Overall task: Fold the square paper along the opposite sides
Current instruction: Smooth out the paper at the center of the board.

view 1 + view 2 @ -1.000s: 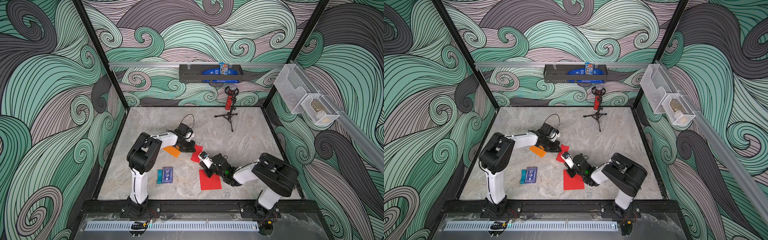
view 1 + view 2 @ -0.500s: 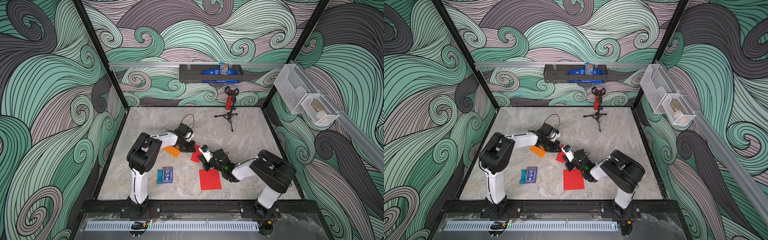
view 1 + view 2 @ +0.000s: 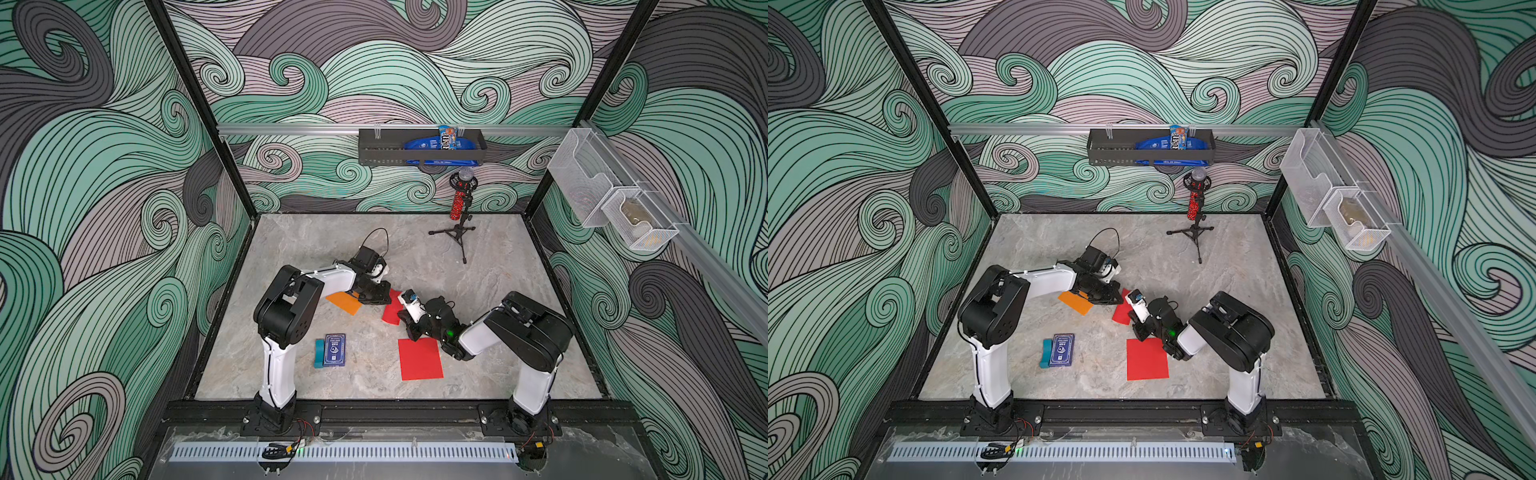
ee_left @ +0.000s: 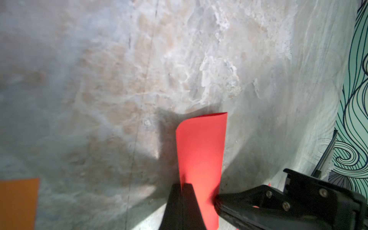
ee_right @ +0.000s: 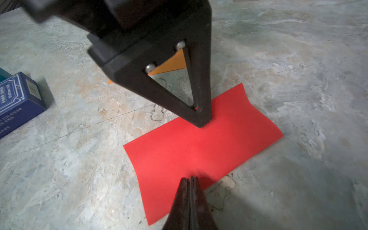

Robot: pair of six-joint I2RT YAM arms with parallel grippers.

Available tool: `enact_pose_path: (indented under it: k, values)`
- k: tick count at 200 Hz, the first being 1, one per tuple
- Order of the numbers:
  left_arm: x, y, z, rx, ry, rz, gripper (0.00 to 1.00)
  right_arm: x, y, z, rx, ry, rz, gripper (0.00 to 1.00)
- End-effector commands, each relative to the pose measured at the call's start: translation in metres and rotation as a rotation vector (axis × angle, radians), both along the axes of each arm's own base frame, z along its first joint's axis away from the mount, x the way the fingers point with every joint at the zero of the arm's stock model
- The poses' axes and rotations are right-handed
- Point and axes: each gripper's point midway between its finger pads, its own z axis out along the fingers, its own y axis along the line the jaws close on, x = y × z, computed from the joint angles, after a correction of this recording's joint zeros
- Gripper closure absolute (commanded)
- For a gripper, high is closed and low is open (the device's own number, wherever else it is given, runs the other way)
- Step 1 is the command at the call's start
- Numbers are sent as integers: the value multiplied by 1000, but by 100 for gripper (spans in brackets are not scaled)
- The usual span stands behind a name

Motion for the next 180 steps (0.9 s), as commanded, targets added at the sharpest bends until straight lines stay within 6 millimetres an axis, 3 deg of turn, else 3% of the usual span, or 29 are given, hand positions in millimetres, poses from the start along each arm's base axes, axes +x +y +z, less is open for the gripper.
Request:
enact_pose_path:
  k: [1, 133, 156, 180]
  values:
    - [-8, 25, -31, 133, 56, 40, 100, -13, -7, -16, -67, 27, 19, 93]
    - [-6, 27, -31, 140, 56, 49, 100, -58, -23, -31, -217, 62, 75, 91]
    - [-8, 28, -32, 141, 63, 52, 100, -54, -14, -2, -122, 36, 73, 91]
    - [-10, 29, -33, 144, 70, 56, 100, -20, -5, 52, 122, 0, 18, 91]
